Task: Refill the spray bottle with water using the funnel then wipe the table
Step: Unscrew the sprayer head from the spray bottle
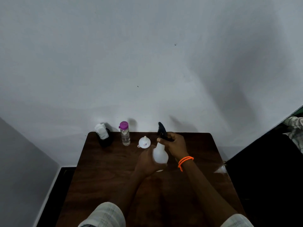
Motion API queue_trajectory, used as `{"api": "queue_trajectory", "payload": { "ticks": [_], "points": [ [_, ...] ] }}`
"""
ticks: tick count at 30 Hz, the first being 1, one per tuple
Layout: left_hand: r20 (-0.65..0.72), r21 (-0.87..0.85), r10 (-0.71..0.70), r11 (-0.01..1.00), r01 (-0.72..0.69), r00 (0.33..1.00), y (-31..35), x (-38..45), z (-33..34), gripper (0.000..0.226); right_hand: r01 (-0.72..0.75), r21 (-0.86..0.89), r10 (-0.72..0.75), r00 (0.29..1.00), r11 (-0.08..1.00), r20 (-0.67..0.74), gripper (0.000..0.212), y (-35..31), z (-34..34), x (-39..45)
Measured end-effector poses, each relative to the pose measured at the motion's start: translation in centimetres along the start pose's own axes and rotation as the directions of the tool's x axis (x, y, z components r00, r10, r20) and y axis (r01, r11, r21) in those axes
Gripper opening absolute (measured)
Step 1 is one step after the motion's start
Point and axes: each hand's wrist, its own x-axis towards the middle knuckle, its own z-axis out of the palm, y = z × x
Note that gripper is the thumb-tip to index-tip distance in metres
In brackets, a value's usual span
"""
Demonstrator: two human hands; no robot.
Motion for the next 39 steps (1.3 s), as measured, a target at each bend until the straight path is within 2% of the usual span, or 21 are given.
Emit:
{"api": "queue_trajectory", "payload": {
  "ticks": [3, 5, 11, 18, 23, 26, 30, 33, 34, 36, 39],
  "points": [
    [-0.004, -0.015, 0.005, 1.0, -0.005, 1.0, -0.1, 0.1, -0.2, 0.073, -0.028, 0.053, 0.019, 0.986, 0.998, 0.163, 0.018, -0.5, -0.6, 0.2],
    [-0.002, -0.015, 0.0, 1.0, 0.0, 1.0, -0.3, 0.2, -0.1, 0.074, -0.023, 0.043, 0.013, 0.976, 0.999, 0.217, 0.019, -0.8, -0.8, 0.3],
    [0.014, -0.026, 0.028, 0.999, -0.027, 1.0, -0.2, 0.4, 0.3, 0.079, 0.014, 0.011, -0.015, 0.997, 1.0, 0.077, 0.039, -0.8, -0.4, 0.4],
    [-0.012, 0.011, 0.021, 1.0, -0.021, 1.0, -0.5, 0.0, 0.0, 0.079, -0.006, 0.032, -0.001, 0.979, 0.999, 0.203, 0.06, -0.7, -1.2, 0.8],
    [0.007, 0.003, 0.017, 1.0, -0.017, 1.0, 0.5, -0.2, -0.3, 0.077, 0.01, -0.048, -0.004, 0.993, 0.999, 0.117, 0.061, -1.0, -0.6, 0.2],
    [-0.003, 0.006, 0.005, 1.0, -0.005, 1.0, 0.9, -0.2, -0.5, 0.078, -0.004, 0.027, 0.003, 0.998, 1.0, 0.067, 0.061, -0.8, -0.5, 0.4],
    [-0.016, 0.026, -0.012, 1.0, 0.012, 1.0, 1.1, -0.3, -0.9, 0.083, -0.033, 0.066, 0.023, 0.989, 0.997, 0.147, 0.067, -0.8, -1.1, 0.7],
    [-0.016, 0.044, -0.023, 0.999, 0.024, 1.0, 0.9, -0.5, -0.8, 0.088, -0.047, 0.052, 0.036, 0.981, 0.998, 0.19, 0.061, -0.9, -1.1, 0.7],
    [-0.021, 0.053, -0.024, 0.998, 0.025, 1.0, 0.9, -0.6, -0.9, 0.088, -0.05, 0.043, 0.042, 0.986, 0.998, 0.161, 0.054, -0.9, -0.9, 0.7],
    [-0.026, 0.062, -0.037, 0.997, 0.038, 0.999, 1.1, -0.6, -0.9, 0.086, -0.036, 0.0, 0.036, 0.999, 0.999, 0.008, 0.039, -1.2, -0.3, 0.5],
    [-0.033, 0.083, -0.083, 0.993, 0.085, 0.996, 1.1, -0.2, -0.6, 0.079, -0.005, -0.129, -0.021, 0.98, 0.992, -0.198, 0.058, -2.0, 0.9, -0.2]
  ]
}}
